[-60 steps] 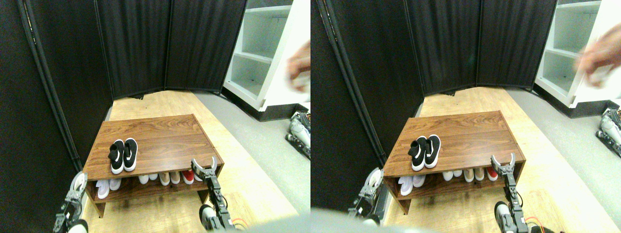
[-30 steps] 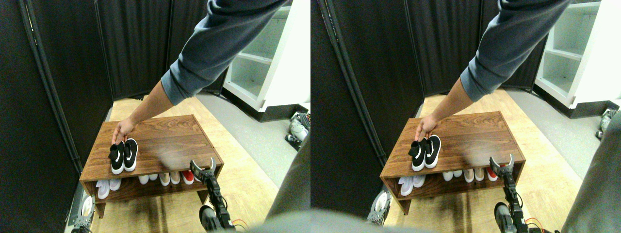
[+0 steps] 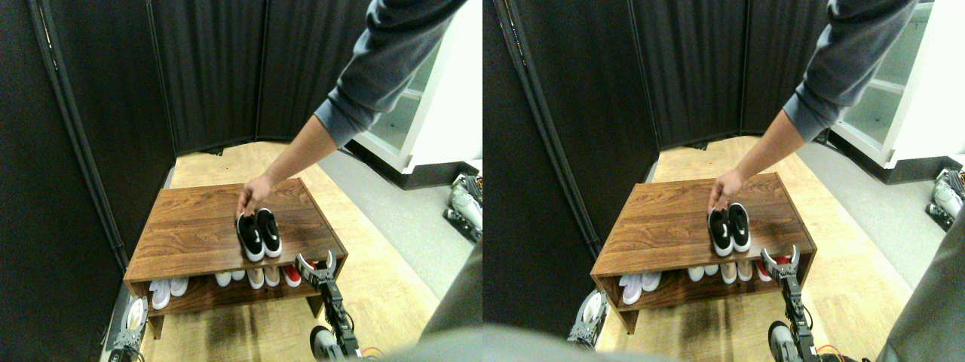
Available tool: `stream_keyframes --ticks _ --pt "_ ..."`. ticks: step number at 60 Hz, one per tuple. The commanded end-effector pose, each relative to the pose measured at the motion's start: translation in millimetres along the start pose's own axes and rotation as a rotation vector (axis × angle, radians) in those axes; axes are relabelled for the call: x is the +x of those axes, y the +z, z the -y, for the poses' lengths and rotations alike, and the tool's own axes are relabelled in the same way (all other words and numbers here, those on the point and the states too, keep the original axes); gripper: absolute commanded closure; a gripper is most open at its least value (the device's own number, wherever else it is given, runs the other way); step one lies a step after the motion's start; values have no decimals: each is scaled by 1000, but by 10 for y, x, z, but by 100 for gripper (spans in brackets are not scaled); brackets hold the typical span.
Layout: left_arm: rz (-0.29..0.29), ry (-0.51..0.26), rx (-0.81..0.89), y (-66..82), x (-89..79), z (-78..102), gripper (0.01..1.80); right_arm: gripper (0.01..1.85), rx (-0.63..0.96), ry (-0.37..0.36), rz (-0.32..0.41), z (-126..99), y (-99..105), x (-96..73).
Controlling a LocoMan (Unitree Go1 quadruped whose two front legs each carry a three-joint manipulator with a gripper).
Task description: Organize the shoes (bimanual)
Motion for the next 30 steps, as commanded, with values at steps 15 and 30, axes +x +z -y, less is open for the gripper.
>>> stream_keyframes --ticks 15,30 --pt "10 -43 7 -13 32 72 180 114 -4 65 -3 -134 -30 6" --pt "11 -35 -22 7 128 75 180 115 9 69 0 -144 -29 -12"
